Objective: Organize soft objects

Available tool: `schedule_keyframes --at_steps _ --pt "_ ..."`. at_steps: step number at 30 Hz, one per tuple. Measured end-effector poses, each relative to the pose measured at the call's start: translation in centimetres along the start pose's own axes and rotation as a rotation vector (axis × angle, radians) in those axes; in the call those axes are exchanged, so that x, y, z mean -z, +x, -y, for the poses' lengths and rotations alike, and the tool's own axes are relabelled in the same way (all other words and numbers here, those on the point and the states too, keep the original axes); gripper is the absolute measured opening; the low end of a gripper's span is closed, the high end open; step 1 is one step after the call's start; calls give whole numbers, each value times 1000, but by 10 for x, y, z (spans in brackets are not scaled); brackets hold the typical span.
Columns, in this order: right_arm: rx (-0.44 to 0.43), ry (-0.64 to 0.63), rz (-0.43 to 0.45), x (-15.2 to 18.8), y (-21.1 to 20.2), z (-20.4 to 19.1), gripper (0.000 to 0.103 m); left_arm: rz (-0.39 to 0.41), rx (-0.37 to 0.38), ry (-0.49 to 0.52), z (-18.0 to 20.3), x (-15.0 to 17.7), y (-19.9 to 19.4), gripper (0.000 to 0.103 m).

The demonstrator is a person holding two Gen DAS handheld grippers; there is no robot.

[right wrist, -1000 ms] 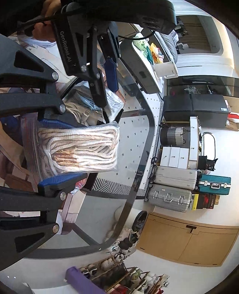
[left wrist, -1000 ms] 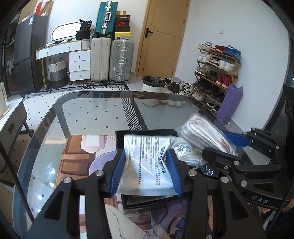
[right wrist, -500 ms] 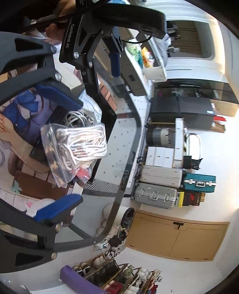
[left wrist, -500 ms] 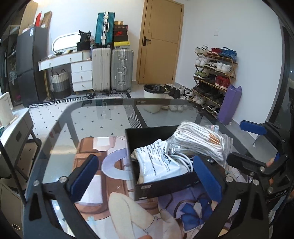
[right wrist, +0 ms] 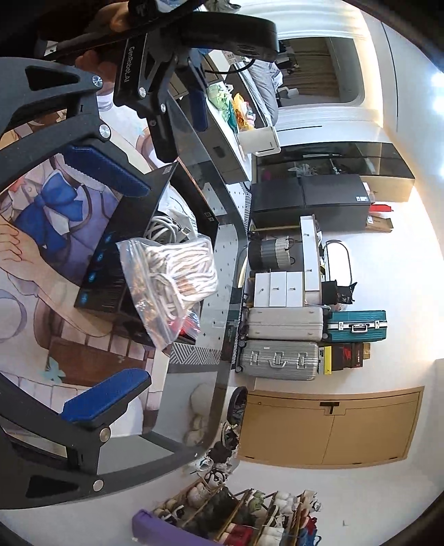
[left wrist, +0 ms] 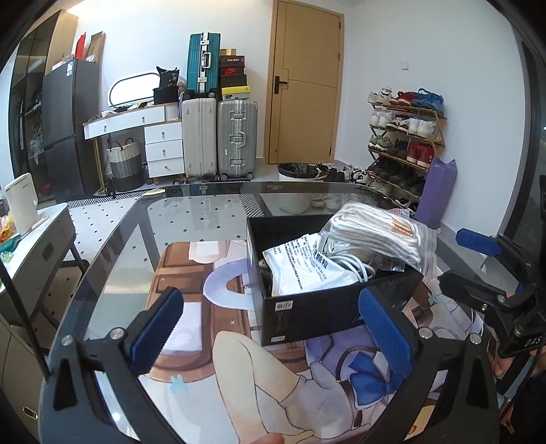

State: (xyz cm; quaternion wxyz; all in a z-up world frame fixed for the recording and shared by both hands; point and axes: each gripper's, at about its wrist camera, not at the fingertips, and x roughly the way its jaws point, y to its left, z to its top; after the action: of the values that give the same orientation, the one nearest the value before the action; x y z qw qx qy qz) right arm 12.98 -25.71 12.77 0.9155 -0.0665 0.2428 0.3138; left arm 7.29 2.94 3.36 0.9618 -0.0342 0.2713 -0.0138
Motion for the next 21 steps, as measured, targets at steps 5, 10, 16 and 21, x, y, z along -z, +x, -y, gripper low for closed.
schedule_keyframes --at_steps 5,10,16,21 --pt "-11 1 29 8 -5 -2 102 23 -12 34 5 6 -3 103" --pt "-19 11 49 13 -8 -4 102 25 -12 43 6 10 -4 103" --pt "-25 3 80 19 -12 -6 102 48 -9 14 1 12 -5 103" --pt "-27 1 91 22 -12 -7 102 55 -6 4 0 13 -4 103"
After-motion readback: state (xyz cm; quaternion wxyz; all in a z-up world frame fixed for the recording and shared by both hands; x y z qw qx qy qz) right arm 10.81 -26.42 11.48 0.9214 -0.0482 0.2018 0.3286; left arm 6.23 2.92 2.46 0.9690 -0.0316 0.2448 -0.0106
